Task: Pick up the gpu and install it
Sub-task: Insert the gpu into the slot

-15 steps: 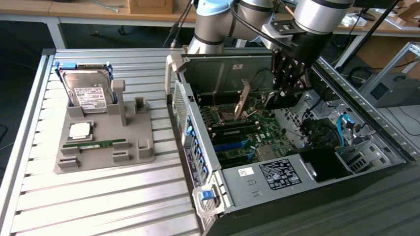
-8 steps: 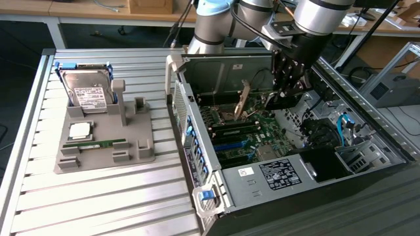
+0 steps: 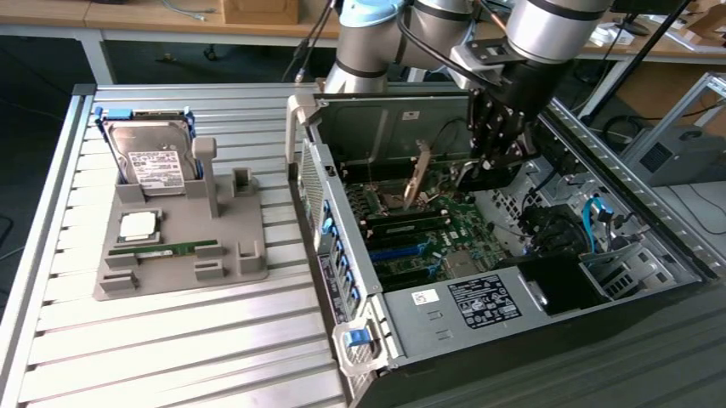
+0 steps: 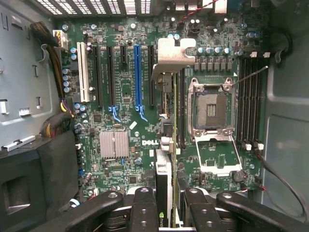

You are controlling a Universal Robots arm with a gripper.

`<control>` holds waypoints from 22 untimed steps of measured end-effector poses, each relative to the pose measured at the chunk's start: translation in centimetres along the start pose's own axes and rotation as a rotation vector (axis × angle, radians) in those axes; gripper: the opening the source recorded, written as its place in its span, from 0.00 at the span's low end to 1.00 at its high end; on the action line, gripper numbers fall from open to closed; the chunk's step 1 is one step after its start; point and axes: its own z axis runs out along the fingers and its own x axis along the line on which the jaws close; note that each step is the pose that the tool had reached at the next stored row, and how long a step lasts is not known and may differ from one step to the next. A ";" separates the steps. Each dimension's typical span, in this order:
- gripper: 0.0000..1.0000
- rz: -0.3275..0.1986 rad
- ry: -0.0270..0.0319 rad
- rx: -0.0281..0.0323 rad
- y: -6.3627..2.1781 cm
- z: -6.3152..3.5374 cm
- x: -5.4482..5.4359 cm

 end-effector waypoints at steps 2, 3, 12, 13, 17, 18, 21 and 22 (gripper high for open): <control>0.27 0.000 0.0000 0.0000 0.04 0.04 0.0; 0.27 0.000 0.0001 0.0000 0.06 0.06 0.0; 0.27 0.000 0.0000 0.0000 0.22 0.30 0.1; 0.27 0.000 0.0000 0.0000 0.24 0.33 0.1; 0.27 0.000 0.0000 0.0000 0.29 0.42 0.1; 0.27 0.000 0.0000 0.0000 0.30 0.44 0.1; 0.27 0.000 0.0001 0.0000 0.33 0.49 0.2; 0.27 0.000 0.0001 0.0000 0.34 0.51 0.2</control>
